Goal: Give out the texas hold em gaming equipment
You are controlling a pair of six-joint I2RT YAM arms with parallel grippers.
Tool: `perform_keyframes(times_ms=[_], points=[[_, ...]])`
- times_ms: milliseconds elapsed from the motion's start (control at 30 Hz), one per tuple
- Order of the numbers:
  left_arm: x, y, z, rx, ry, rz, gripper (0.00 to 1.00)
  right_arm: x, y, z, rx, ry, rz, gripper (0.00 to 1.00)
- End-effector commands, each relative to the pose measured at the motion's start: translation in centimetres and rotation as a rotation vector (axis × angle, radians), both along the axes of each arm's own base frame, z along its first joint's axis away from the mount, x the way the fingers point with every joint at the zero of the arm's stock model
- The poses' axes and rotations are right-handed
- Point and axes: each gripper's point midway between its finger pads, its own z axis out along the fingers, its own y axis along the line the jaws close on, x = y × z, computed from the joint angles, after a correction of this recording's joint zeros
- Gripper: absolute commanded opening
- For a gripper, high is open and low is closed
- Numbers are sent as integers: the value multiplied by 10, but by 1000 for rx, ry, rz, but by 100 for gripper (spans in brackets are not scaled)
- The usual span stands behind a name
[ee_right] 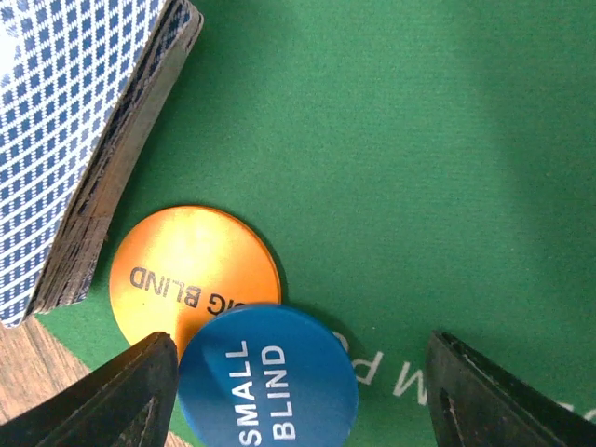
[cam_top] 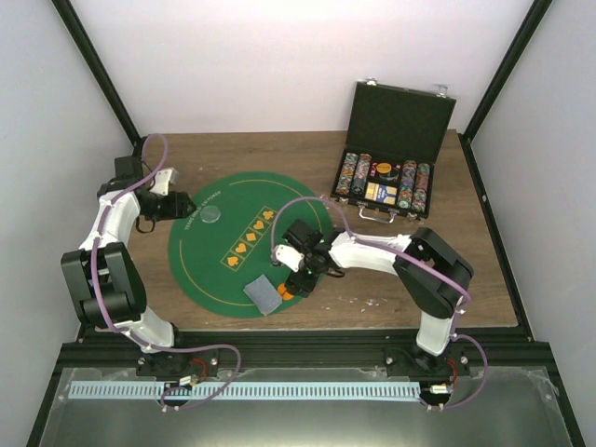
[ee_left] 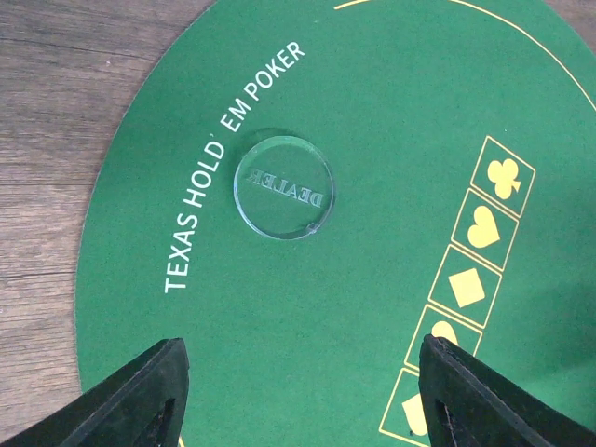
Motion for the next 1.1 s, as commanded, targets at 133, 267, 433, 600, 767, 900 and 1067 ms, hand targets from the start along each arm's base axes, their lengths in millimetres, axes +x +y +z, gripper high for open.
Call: perform_keyframes(times_ms=[133, 267, 433, 600, 767, 900, 1067], points=[[-2, -3, -1, -10, -3, -19, 69, -7, -11, -11, -75, -31, -1, 73], [-2, -3, -3, -11, -3, -19, 69, -5, -19, -15, -107, -47, -22, 65], [-2, -3, -2, -8, 1, -19, 69, -10, -17, -10, -84, -28, -24, 66], [-3, -3, 0, -5, -5, -19, 69, -6, -11, 6, -43, -52, -34, 64], [-3, -3, 1, -5, -11, -21, 69, -8, -9, 15, -23, -46, -26, 65], [-2, -4, 1, -7, -9, -22, 69, -21, 0, 19, 45, 7, 20, 72], [-4, -3, 0, -3, -11, -23, 69, -14, -2, 5, 8, -19, 19, 73]])
